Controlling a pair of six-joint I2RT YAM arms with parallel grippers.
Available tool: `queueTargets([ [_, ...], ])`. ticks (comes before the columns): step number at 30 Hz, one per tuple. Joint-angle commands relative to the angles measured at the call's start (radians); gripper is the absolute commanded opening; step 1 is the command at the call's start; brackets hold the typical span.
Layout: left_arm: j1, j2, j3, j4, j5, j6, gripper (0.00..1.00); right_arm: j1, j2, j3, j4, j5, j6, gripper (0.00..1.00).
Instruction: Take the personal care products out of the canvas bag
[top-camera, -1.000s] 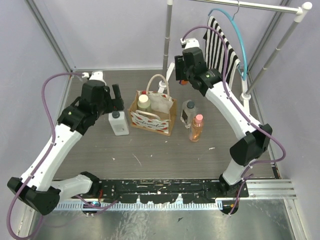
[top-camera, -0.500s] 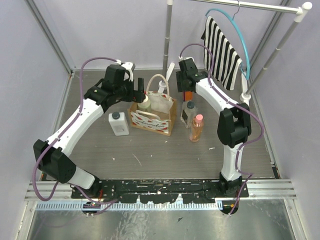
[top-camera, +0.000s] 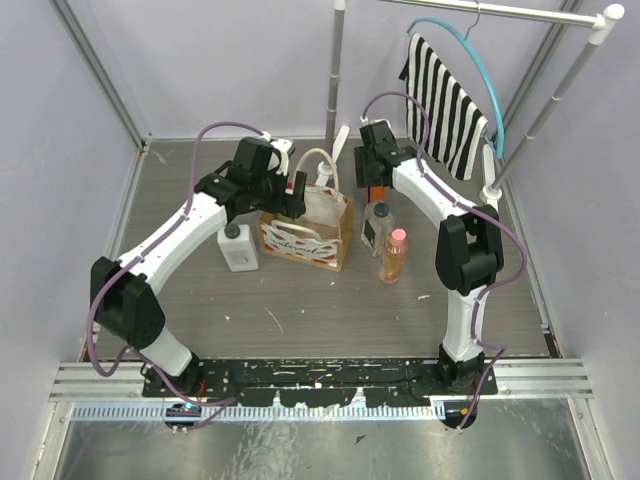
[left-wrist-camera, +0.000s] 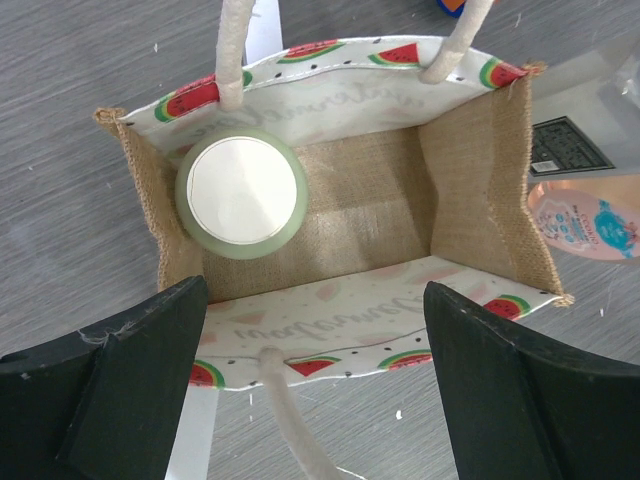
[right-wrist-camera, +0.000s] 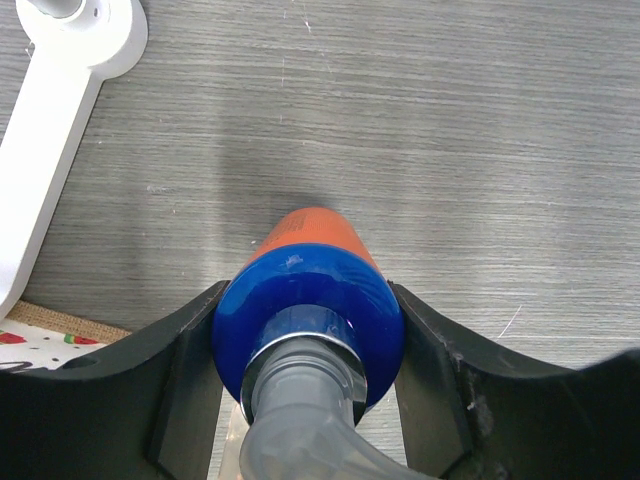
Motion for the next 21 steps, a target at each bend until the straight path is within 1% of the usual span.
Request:
queueTargets([
  [1, -0.001, 0.074, 0.022, 0.007, -0.017, 0.026, 0.95, -0.011, -0.056, 0.015, 0.098, 0.004, 0.008, 0.46],
  [3, -0.001, 0.118, 0.05, -0.021, -0.054, 0.034, 0.95, -0.013, -0.055, 0.016, 0.095, -0.002, 0.008, 0.48],
  [7, -0.002, 0.187, 0.108, -0.064, -0.084, 0.04, 0.93, -0.017, -0.051, 0.019, 0.082, -0.019, 0.009, 0.53],
  [13, -0.001, 0.224, 0.114, -0.022, -0.132, 0.029, 0.94, -0.02, -0.05, 0.026, 0.072, -0.042, 0.006, 0.56],
  [19, -0.002, 0.258, 0.108, 0.035, -0.124, 0.003, 0.95, -0.021, -0.033, 0.057, 0.046, -0.056, 0.005, 0.57],
  [21, -0.002, 0.269, 0.105, 0.048, -0.126, -0.003, 0.95, -0.021, -0.022, 0.078, 0.022, -0.093, 0.002, 0.57],
])
